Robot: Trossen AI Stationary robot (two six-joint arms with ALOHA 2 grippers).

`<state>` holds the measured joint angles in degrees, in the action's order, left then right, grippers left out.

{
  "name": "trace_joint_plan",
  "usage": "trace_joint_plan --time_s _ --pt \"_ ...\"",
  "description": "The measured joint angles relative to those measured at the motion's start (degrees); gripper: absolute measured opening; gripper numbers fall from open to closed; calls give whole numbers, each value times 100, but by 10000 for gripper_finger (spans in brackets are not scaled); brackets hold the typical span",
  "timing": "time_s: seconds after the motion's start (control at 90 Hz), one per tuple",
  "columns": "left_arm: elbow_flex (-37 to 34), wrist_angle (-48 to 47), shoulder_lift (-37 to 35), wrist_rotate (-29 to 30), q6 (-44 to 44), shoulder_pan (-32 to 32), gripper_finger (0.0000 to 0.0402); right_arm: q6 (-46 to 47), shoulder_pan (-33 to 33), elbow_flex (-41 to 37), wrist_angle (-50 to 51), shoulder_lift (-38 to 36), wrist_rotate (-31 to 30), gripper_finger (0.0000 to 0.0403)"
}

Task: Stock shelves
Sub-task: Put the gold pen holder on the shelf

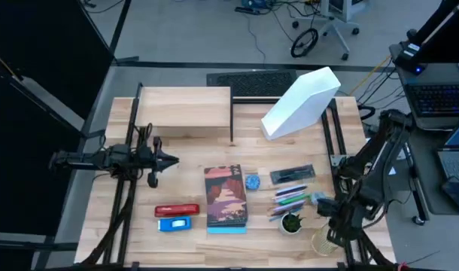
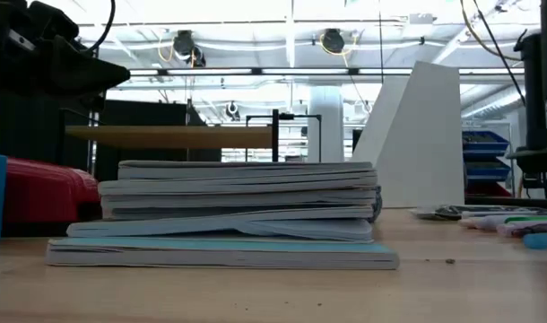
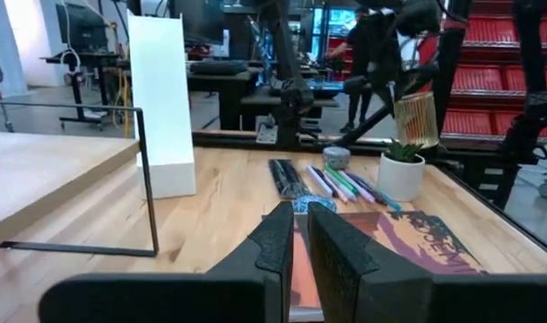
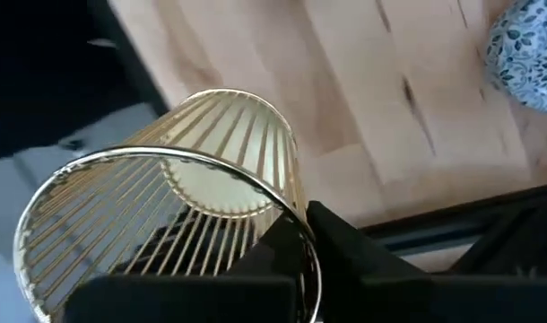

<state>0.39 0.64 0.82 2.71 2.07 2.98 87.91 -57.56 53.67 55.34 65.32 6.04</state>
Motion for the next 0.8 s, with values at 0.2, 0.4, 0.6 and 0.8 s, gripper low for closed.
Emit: trace_joint_plan --time_s 0.2,0.4,0.6,0.8 --pt "1 11 0 52 1 0 22 -648 746 389 660 -459 -526 0" --pt "0 13 0 82 2 -1 22 -2131 2095 980 1120 -363 -1172 0" --pt "0 15 0 84 3 -2 22 -3730 3606 1499 1090 341 -1183 0" --pt "1 15 -1 86 4 -1 22 -5147 4886 2359 1069 1274 -1210 0"
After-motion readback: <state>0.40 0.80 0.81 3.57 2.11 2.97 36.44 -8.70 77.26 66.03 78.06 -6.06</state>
